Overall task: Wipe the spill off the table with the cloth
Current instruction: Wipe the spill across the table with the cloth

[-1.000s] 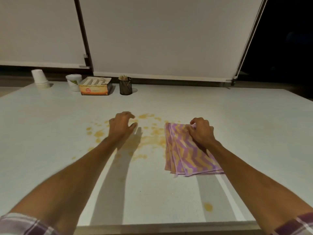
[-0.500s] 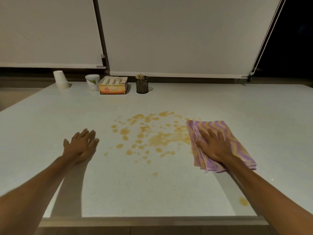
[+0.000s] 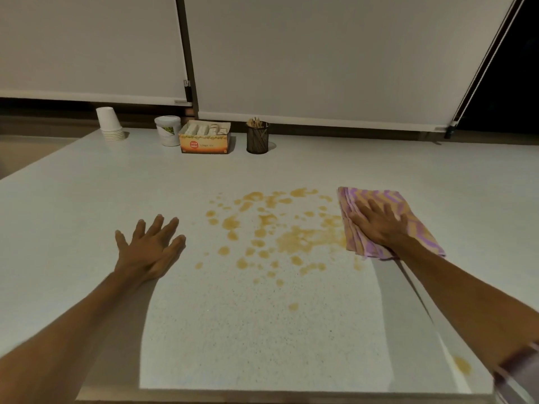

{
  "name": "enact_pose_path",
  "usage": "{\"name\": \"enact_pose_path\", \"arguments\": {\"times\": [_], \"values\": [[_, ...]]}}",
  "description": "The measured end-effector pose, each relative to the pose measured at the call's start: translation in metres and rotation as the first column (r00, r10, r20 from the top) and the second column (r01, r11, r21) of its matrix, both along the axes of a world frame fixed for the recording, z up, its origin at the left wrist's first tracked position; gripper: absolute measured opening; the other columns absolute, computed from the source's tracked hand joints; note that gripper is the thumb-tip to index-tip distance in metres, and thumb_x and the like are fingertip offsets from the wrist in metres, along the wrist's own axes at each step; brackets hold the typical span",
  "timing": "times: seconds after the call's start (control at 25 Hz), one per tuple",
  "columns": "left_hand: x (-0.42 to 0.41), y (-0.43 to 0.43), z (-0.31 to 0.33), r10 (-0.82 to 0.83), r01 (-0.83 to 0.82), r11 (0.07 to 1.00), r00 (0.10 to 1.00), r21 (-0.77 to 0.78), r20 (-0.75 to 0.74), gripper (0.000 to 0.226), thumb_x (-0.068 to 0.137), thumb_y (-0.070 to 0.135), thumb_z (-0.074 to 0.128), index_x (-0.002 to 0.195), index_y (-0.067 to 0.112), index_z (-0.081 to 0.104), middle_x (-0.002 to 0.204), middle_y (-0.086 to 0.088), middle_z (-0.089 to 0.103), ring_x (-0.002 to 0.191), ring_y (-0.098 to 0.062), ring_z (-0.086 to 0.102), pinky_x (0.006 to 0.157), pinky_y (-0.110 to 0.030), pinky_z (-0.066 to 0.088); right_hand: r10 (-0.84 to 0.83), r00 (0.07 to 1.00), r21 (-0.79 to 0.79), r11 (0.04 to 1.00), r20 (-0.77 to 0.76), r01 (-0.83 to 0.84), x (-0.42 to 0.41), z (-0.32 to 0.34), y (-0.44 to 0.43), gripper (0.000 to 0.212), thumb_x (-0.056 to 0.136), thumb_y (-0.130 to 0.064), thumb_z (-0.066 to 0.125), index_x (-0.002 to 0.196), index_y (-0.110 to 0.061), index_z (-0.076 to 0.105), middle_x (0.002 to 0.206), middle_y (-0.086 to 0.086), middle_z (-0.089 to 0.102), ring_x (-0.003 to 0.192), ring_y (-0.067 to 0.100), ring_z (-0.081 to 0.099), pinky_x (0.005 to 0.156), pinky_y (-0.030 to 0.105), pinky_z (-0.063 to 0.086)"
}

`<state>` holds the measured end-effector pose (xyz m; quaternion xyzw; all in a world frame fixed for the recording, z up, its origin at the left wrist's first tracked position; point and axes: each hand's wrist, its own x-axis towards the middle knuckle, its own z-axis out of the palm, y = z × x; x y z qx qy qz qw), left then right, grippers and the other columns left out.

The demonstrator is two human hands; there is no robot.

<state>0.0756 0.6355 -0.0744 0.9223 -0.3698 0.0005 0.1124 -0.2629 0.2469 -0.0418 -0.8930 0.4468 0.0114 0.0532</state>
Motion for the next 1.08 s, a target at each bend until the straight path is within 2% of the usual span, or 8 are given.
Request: {"name": "enact_pose_path", "arguments": {"times": [0.16, 0.28, 0.4, 0.56, 0.76, 0.88, 0.96, 1.08], "values": [[-0.001, -0.001, -0.001, 0.040, -0.040, 0.998, 0.999, 0.043, 0.012, 0.086, 0.073, 0.081, -0.005, 0.151, 0.045, 0.009, 0.165, 0.007, 0.007, 0.152, -0.029, 0.003, 0.113, -0.066, -0.007, 0.117, 0.990, 0.014, 0.993, 0.077, -0.118, -0.019, -0.005, -0.030, 0.064, 0.091, -0.069, 0.012, 0.152, -0.048, 0.012, 0.165, -0.012, 0.012, 0.152, 0.022, 0.009, 0.117, 0.062, 0.007], [0.000, -0.004, 0.000, 0.054, -0.054, 0.996, 0.999, 0.072, 0.005, 0.086, 0.072, 0.082, -0.007, 0.150, 0.047, 0.004, 0.165, 0.009, 0.001, 0.152, -0.027, -0.001, 0.112, -0.067, -0.008, 0.044, 0.997, 0.012, 0.999, 0.069, -0.045, -0.017, 0.000, -0.053, 0.060, 0.096, -0.063, 0.016, 0.153, -0.045, 0.013, 0.165, -0.009, 0.013, 0.152, 0.024, 0.012, 0.117, 0.063, 0.009], [0.003, -0.007, -0.001, 0.056, -0.056, 0.994, 0.998, 0.094, -0.004, 0.087, 0.071, 0.083, -0.008, 0.150, 0.049, 0.000, 0.164, 0.009, -0.004, 0.152, -0.026, -0.005, 0.112, -0.068, -0.008, 0.106, 0.994, -0.040, 0.994, 0.030, -0.105, 0.028, 0.007, -0.057, 0.069, 0.091, -0.067, 0.002, 0.155, -0.041, 0.008, 0.166, -0.009, 0.003, 0.153, 0.027, 0.002, 0.118, 0.064, 0.006], [0.002, -0.007, 0.001, 0.068, -0.068, 0.991, 0.998, 0.118, 0.002, 0.088, 0.068, 0.084, -0.010, 0.149, 0.049, -0.003, 0.164, 0.010, -0.007, 0.152, -0.025, -0.008, 0.112, -0.068, -0.009, 0.153, 0.988, 0.006, 0.988, 0.017, -0.153, 0.094, 0.004, -0.045, 0.058, 0.101, -0.056, 0.010, 0.155, -0.039, 0.005, 0.167, -0.006, -0.002, 0.153, 0.028, -0.003, 0.117, 0.066, 0.003], [0.001, -0.008, 0.002, 0.108, -0.108, 0.985, 0.994, 0.136, 0.005, 0.087, 0.067, 0.085, -0.011, 0.147, 0.053, -0.005, 0.163, 0.012, -0.009, 0.151, -0.028, -0.009, 0.111, -0.069, -0.011, 0.433, 0.896, 0.001, 0.900, 0.094, -0.435, 0.097, 0.000, -0.063, 0.047, 0.104, -0.049, 0.018, 0.147, -0.049, -0.001, 0.166, -0.008, 0.006, 0.153, 0.017, 0.002, 0.121, 0.046, -0.003], [0.004, -0.008, -0.003, 0.120, -0.118, 0.987, 0.993, 0.112, -0.013, 0.083, 0.068, 0.087, -0.009, 0.145, 0.057, -0.005, 0.163, 0.015, -0.008, 0.151, -0.027, -0.009, 0.111, -0.069, -0.010, 0.285, 0.946, 0.024, 0.956, 0.153, -0.292, 0.111, -0.003, -0.085, 0.056, 0.099, -0.060, 0.016, 0.153, -0.044, 0.013, 0.165, -0.008, 0.013, 0.152, 0.018, 0.010, 0.120, 0.055, 0.002], [0.006, -0.009, -0.007, 0.127, -0.124, 0.987, 0.992, 0.102, -0.020, 0.080, 0.069, 0.087, -0.008, 0.143, 0.060, -0.007, 0.163, 0.016, -0.008, 0.151, -0.026, -0.009, 0.110, -0.069, -0.011, 0.224, 0.970, 0.036, 0.973, 0.092, -0.228, 0.143, -0.005, -0.083, 0.060, 0.098, -0.062, 0.012, 0.154, -0.041, 0.012, 0.166, -0.009, 0.008, 0.153, 0.023, 0.006, 0.117, 0.064, 0.004], [0.007, -0.009, -0.009, 0.133, -0.130, 0.989, 0.991, 0.068, -0.033, 0.081, 0.066, 0.089, -0.010, 0.142, 0.062, -0.007, 0.163, 0.017, -0.007, 0.152, -0.024, -0.008, 0.111, -0.070, -0.010, 0.235, 0.970, 0.064, 0.969, 0.067, -0.240, 0.193, -0.006, -0.047, 0.061, 0.098, -0.063, 0.010, 0.155, -0.040, 0.007, 0.167, -0.007, 0.001, 0.153, 0.029, 0.000, 0.116, 0.065, 0.000]]}}
